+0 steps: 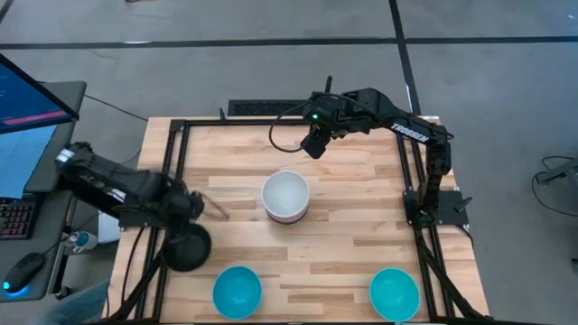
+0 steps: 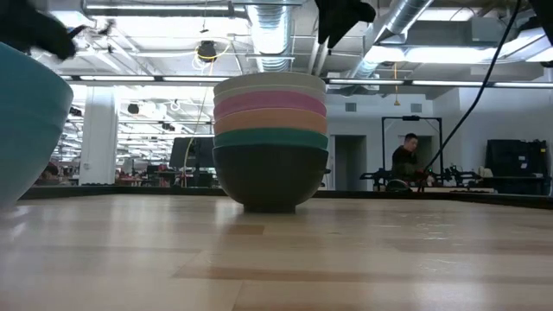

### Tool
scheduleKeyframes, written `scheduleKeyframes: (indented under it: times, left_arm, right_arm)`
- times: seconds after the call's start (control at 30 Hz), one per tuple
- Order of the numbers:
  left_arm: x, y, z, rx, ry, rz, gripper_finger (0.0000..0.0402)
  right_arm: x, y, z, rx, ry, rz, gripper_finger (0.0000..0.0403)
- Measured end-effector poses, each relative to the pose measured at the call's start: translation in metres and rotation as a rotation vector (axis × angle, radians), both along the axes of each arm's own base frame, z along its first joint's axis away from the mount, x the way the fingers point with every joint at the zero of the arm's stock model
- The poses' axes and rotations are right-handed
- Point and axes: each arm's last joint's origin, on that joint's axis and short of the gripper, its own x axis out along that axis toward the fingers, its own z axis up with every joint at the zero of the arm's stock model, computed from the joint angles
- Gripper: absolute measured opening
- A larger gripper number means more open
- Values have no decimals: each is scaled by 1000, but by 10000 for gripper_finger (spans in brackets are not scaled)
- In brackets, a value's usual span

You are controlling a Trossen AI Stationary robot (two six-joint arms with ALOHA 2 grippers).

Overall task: Nest bowls inside each other
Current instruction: Stack the black bowl on top of the white bowl

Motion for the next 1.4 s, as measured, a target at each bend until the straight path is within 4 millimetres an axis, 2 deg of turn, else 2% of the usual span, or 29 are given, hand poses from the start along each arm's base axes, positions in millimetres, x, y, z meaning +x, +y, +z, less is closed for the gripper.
scheduleKeyframes:
  times: [0.13,0.27,0.37,0.43,0.53,0.63,0.73,0.9,1.0,1.1,1.3,1.4]
  left_arm:
    - [14,27,47,7,-114,143,2]
    - [44,56,97,73,-308,272,2]
    - [81,70,124,148,-360,227,1]
    - [111,76,139,207,-374,156,1]
    - [154,89,149,274,-358,39,1]
    - [189,103,150,286,-352,-65,1]
    - [216,121,142,305,-327,-124,1]
    - [246,147,118,299,-269,-154,1]
    - [256,152,99,219,-232,-164,1]
    - [264,144,90,190,-215,-192,0]
    - [272,134,89,145,-271,-213,0]
    - [271,135,85,140,-226,-206,0]
  right_arm:
    - [-2,6,-2,4,39,10,171]
    - [-1,13,-19,-65,139,-42,170]
    - [-8,15,-27,-63,154,-53,170]
    - [-16,17,-27,-50,99,-71,170]
    - [-32,20,-31,-32,32,-114,170]
    - [-60,24,-27,-10,-57,-167,170]
    - [-88,29,-23,6,-167,-217,170]
    - [-118,33,-22,25,-280,-269,170]
    - [-124,34,-26,30,-288,-285,170]
    - [-124,34,-32,33,-276,-296,170]
    - [-125,30,-38,37,-244,-313,170]
    - [-126,31,-39,48,-239,-307,170]
